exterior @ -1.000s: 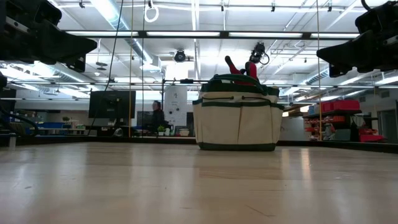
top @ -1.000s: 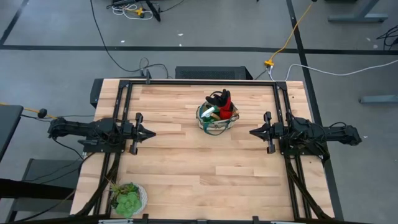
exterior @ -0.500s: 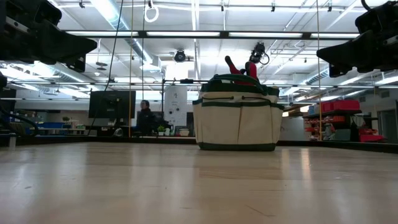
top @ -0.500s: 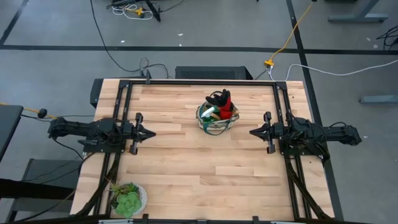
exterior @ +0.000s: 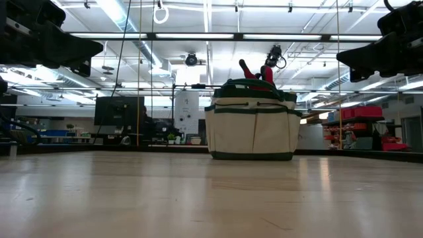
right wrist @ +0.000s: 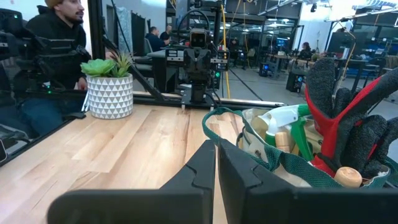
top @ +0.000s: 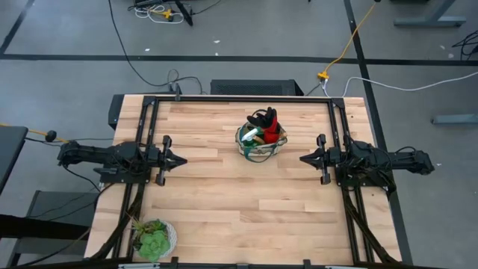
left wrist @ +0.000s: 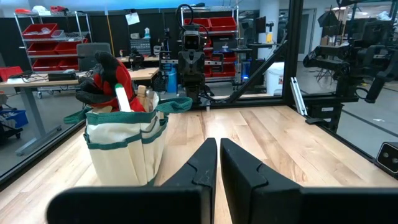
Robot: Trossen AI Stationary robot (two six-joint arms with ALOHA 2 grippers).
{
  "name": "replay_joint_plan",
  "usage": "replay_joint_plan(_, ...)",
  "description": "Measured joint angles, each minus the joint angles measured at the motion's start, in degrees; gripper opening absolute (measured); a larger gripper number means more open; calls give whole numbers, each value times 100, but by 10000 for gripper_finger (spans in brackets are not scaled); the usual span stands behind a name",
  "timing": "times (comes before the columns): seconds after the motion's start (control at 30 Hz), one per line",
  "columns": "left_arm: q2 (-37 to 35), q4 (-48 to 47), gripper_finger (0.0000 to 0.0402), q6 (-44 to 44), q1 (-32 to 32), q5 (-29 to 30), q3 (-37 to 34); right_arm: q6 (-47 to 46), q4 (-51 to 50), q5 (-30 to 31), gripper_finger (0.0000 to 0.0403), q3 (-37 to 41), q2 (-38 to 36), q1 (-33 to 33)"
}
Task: Pick & Place Garden tools in Gardening bag
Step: Return to Home Position
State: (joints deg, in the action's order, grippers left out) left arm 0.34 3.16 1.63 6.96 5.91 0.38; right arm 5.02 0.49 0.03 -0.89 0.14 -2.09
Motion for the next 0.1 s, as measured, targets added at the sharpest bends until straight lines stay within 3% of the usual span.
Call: replay_joint_plan(0.1, 2, -2, 25, 0, -2, 0, 0, 0, 0, -2, 22, 0, 0, 1)
